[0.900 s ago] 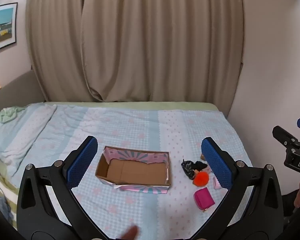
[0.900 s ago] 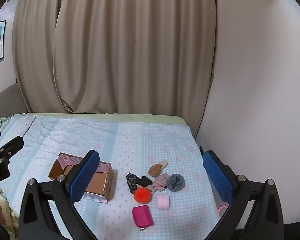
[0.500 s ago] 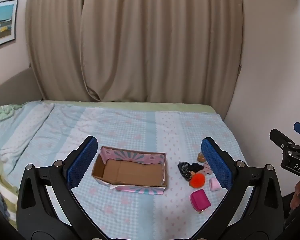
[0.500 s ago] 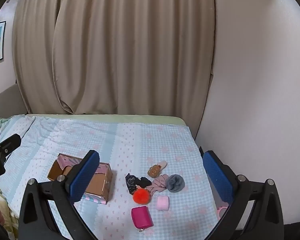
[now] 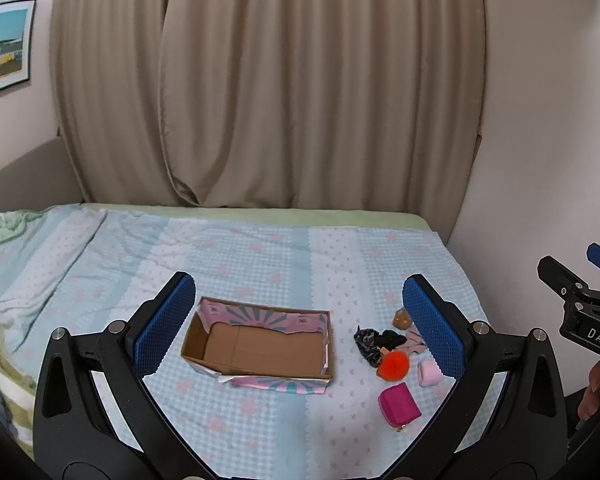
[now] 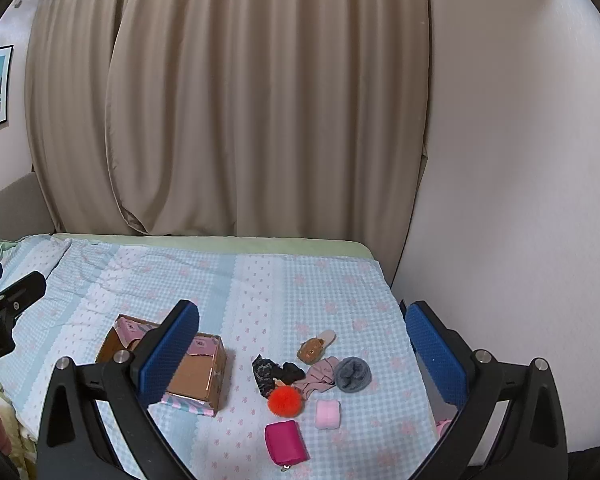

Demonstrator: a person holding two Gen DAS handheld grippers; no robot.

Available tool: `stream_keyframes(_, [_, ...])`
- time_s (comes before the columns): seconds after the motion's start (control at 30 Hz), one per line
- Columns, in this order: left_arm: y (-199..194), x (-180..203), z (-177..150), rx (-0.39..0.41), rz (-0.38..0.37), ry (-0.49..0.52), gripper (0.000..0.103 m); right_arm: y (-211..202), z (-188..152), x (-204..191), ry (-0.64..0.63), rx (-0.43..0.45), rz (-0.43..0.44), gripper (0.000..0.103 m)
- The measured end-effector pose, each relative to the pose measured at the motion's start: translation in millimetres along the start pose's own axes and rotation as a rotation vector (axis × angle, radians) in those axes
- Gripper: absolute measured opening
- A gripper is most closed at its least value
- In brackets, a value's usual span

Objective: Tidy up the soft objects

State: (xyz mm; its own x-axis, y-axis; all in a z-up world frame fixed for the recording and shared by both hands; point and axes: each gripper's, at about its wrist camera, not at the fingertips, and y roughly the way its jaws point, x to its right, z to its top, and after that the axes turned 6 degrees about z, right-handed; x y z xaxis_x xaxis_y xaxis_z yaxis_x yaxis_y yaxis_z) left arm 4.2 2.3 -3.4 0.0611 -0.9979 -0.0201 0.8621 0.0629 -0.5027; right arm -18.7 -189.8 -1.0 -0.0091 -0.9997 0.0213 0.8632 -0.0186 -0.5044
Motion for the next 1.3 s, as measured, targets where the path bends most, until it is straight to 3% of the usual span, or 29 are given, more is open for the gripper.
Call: stream_keyframes(1.3, [10,-7,5,-0.018,-0.050,-0.003,0.103,6,-3,1,0.006,0.012,0.000,0.103])
